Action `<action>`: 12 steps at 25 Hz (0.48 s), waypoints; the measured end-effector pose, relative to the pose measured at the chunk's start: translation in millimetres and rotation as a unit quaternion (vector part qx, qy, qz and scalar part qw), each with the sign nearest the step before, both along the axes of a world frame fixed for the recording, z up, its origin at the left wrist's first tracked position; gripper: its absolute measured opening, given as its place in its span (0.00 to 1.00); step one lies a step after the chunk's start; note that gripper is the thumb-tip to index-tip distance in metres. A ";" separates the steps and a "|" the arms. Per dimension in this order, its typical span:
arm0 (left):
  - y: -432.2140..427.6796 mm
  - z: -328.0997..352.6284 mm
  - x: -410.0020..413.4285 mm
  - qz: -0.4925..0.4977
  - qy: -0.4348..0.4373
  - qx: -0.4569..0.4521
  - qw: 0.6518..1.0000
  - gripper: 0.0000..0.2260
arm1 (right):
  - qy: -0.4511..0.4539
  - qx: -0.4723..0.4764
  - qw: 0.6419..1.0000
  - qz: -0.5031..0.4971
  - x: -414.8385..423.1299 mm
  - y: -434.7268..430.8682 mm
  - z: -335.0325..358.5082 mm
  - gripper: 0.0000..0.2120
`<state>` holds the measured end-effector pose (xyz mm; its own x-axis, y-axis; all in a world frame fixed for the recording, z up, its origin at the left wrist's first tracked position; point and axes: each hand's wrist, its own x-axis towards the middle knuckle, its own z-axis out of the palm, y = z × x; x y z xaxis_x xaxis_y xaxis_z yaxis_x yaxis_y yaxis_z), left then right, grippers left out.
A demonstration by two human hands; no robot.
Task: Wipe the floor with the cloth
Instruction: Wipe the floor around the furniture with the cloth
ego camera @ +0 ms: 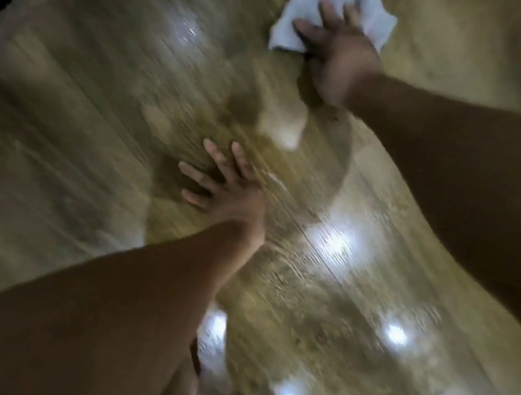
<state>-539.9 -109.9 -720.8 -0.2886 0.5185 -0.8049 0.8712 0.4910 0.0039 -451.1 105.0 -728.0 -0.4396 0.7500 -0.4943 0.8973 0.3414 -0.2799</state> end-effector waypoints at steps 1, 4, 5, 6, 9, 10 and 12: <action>-0.9 1.2 -4.0 -0.011 0.007 -0.010 1.000 0.65 | -0.013 -0.005 1.000 -0.016 42.0 -31.2 0.4 0.29; 3.2 2.4 -8.9 -0.030 0.038 -0.022 0.999 0.74 | -0.025 -0.003 0.994 -0.106 160.1 -140.6 5.6 0.26; 3.8 1.0 -6.5 -0.044 0.049 -0.019 0.998 0.74 | -0.024 0.003 0.988 -0.155 195.1 -172.8 8.8 0.26; 3.8 -1.0 -8.7 -0.054 0.056 -0.009 0.997 0.74 | -0.015 0.009 0.981 -0.193 222.0 -197.0 8.7 0.25; -3.7 -2.3 -10.0 -0.088 0.069 0.005 0.994 0.72 | -0.002 0.040 0.947 -0.319 287.2 -258.5 2.6 0.24; -5.0 -2.7 -12.8 -0.101 0.077 0.008 0.992 0.71 | -0.001 0.046 0.924 -0.379 295.0 -269.8 -0.1 0.23; -11.2 2.5 -18.7 -0.137 0.093 0.005 0.986 0.66 | -0.005 0.078 0.849 -0.522 288.6 -275.9 0.0 0.21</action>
<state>-558.6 -121.1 -718.2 -0.2787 0.6061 -0.7450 0.9574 0.2369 -0.1654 -162.5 -170.9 -728.0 0.5095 0.7849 -0.3527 0.7358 -0.6099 -0.2942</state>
